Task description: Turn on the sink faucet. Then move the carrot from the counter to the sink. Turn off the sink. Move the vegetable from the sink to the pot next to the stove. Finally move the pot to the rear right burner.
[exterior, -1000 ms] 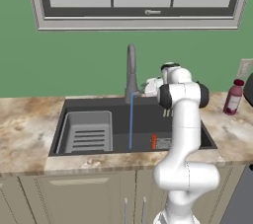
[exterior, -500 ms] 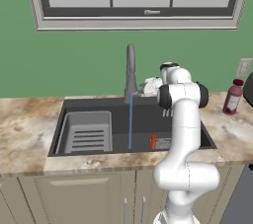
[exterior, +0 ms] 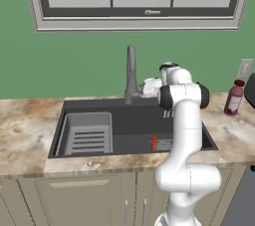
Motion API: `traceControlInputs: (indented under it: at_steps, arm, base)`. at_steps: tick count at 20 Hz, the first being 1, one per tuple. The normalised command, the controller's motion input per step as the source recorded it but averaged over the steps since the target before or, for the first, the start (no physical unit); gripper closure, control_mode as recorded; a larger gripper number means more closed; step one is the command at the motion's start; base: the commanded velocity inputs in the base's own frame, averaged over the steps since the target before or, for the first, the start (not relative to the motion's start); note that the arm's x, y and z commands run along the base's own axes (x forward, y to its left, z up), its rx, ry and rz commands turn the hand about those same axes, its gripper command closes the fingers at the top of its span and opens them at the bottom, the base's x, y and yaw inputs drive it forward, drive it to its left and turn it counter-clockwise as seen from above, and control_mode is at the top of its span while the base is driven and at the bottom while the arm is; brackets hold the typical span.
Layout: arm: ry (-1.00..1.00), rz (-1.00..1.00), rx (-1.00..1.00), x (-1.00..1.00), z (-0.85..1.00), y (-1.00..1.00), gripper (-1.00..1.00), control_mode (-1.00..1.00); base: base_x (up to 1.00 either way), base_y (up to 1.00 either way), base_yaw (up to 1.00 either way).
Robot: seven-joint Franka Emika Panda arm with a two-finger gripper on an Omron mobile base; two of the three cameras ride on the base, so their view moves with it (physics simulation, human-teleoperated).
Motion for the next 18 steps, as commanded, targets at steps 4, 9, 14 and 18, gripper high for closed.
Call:
traceControlInputs:
  at_steps: [4, 9, 14, 18]
  arm:
    - [0.00, 0.00, 0.01, 0.11, -0.02, -0.20, -1.00, -1.00]
    - [-0.04, 0.00, 0.05, 0.18, -0.13, -0.83, -1.00, -1.00]
    - [-0.07, 0.00, 0.06, 0.09, -0.06, -0.82, -1.00, -1.00]
    - [-0.12, 0.00, 0.04, -0.04, 0.00, -0.69, -1.00, -1.00]
  base:
    - [0.00, 0.00, 0.00]
    - [0.00, 0.00, 0.00]
    - [0.00, 0.00, 0.00]
    - [0.00, 0.00, 0.00]
